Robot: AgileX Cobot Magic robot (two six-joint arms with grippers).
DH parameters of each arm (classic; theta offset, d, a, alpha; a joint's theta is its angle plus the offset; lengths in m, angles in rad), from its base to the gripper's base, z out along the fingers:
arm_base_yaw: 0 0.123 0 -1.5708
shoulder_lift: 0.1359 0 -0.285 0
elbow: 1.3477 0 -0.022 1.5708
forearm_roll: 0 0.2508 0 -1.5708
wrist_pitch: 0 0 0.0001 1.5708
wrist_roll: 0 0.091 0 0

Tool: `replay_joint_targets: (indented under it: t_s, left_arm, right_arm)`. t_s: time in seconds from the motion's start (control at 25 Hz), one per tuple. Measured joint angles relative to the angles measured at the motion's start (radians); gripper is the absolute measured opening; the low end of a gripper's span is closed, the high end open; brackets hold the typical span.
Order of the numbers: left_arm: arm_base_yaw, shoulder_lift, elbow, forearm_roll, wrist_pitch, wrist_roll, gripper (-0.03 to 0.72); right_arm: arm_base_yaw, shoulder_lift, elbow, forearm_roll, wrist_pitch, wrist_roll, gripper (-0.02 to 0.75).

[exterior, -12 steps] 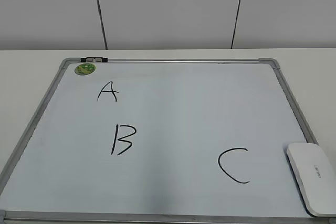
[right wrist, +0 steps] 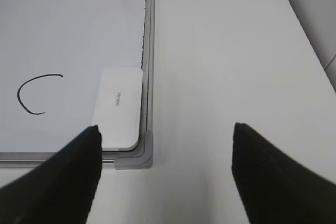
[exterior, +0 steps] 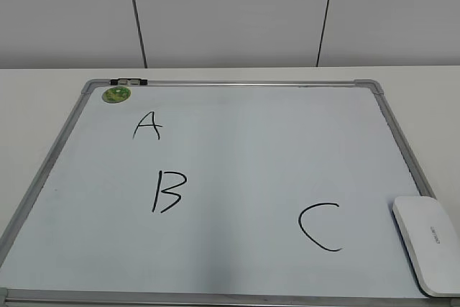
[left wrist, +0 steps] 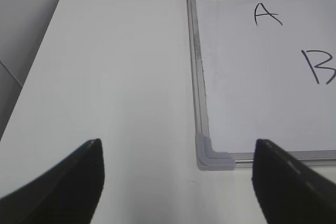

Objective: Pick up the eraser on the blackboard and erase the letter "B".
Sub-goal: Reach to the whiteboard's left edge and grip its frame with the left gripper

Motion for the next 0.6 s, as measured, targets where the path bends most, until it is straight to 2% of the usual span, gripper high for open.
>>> replay_joint_targets:
  t_s: [0.48, 0.6]
  left_arm:
    - [0.0, 0.009, -0.002, 0.0, 0.0, 0.0, 0.641]
    - [0.0, 0.044, -0.045, 0.0, 0.002, 0.0, 0.641]
  right_arm:
    - [0.0, 0.0, 0.0, 0.0, 0.0, 0.0, 0.592]
    - [0.0, 0.0, 0.0, 0.0, 0.0, 0.0, 0.599]
